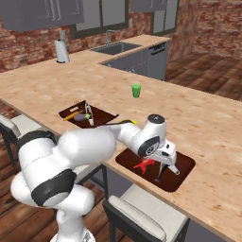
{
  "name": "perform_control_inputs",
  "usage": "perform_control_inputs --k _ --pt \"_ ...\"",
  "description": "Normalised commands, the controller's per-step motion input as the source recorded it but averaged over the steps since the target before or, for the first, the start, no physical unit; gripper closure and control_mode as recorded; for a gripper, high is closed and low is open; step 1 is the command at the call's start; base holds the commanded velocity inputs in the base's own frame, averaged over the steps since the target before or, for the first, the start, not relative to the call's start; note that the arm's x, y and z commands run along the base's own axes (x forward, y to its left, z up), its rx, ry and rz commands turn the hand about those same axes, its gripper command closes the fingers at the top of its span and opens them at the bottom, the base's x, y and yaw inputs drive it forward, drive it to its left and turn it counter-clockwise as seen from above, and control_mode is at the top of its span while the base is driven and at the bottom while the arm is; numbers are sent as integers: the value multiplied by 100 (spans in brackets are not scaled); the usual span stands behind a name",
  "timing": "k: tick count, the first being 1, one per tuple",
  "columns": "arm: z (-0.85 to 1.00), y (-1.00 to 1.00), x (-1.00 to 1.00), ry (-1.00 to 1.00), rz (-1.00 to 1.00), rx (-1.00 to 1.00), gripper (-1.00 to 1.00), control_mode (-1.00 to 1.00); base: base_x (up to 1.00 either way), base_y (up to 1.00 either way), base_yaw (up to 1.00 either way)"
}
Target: Gather the carrot and eggplant from the fridge and place them on a tray on the dining counter. Then gather the fishs from the fridge and place them on the other tray.
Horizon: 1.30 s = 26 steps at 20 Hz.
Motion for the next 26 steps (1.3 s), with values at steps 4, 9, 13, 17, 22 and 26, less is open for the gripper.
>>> perform_control_inputs --k 4,9,13,17,22,26 --pt "22 43 -88 -1 0 0 -100 -100 0 0 0" --pt "32 54 -83 -2 0 0 -100 -100 0 0 0" --pt "47 82 -53 -2 0 0 -100 -100 0 0 0" --pt "43 84 -45 -1 0 0 -100 -100 0 0 0" --pt "47 86 -33 -3 1 0 -100 -100 0 0 0" --pt "49 84 -37 -7 1 -2 -100 -100 0 0 0"
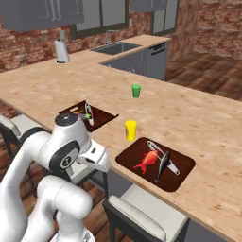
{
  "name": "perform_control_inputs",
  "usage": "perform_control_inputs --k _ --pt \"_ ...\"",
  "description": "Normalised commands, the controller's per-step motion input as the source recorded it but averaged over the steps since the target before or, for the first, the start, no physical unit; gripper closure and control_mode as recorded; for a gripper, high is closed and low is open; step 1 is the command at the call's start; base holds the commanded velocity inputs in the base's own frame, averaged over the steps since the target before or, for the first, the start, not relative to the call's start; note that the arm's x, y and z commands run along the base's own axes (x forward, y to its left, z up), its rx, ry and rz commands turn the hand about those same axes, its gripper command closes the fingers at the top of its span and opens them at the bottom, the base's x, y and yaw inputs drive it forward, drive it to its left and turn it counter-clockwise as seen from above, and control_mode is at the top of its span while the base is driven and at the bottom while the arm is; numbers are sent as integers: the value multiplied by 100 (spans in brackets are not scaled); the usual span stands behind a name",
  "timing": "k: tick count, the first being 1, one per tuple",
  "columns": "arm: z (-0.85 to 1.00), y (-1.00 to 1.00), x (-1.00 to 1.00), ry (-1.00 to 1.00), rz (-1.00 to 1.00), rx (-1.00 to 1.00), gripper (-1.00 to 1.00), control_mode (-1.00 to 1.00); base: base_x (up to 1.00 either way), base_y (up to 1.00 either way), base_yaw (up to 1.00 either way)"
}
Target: Gather the carrot and eggplant from the fridge and place them on a tray on the dining counter. Then gather the fishs from the fridge and place them on the other tray.
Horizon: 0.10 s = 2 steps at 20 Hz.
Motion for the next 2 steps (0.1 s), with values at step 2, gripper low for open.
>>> perform_control_inputs --k 2 --pt "54 80 -40 -11 0 -4 -100 -100 0 0 0"
